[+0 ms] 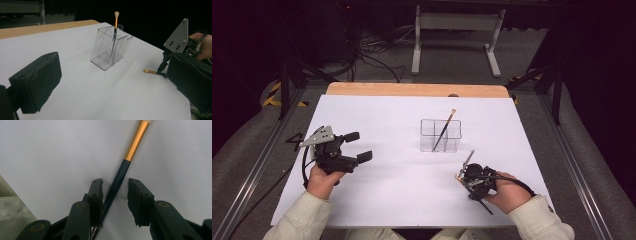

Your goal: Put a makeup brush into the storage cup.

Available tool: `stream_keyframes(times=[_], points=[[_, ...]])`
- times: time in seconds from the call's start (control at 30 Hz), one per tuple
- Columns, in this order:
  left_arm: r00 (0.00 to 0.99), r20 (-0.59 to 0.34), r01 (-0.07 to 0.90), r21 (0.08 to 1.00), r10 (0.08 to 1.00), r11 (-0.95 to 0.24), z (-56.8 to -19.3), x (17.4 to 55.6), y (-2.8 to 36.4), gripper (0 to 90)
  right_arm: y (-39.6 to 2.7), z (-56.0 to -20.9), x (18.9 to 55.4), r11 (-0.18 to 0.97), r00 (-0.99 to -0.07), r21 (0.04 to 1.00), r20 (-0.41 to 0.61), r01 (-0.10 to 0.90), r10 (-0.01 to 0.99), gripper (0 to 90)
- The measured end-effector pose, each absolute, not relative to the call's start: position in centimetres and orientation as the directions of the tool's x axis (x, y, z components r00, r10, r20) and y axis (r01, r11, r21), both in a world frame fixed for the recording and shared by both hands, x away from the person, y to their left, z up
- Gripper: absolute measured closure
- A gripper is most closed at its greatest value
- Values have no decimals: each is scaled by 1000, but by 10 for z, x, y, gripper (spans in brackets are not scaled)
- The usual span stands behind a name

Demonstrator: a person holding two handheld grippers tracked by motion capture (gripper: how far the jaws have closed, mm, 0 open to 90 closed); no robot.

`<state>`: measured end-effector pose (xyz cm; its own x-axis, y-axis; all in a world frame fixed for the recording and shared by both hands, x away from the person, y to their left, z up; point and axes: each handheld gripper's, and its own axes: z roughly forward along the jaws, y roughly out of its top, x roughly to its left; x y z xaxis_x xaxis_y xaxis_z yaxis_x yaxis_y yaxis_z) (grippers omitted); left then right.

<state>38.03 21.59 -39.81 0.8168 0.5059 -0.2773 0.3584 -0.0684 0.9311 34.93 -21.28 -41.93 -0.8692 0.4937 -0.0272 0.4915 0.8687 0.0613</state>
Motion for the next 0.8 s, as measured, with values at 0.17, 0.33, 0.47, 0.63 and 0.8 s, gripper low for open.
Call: stream_keyframes(times=[0.17, 0.33, 0.47, 0.63, 0.8], points=[[816, -280, 360, 930, 506, -66, -398, 380, 216, 8, -212, -419, 349, 870, -871, 52, -27, 489, 491, 721], [815, -282, 363, 929, 506, -66, -398, 380, 216, 8, -212, -419, 350, 874, -874, 53, -25, 483, 485, 776], [815, -281, 361, 930, 507, -65, -398, 380, 216, 8, -212, -419, 351, 877, -878, 44, -22, 478, 479, 821], [814, -283, 364, 929, 507, -67, -398, 380, 216, 8, -211, -419, 351, 879, -879, 41, -21, 475, 476, 825], [813, -283, 364, 929, 509, -66, -398, 380, 216, 8, -211, -419, 352, 880, -880, 35, -18, 474, 475, 829]])
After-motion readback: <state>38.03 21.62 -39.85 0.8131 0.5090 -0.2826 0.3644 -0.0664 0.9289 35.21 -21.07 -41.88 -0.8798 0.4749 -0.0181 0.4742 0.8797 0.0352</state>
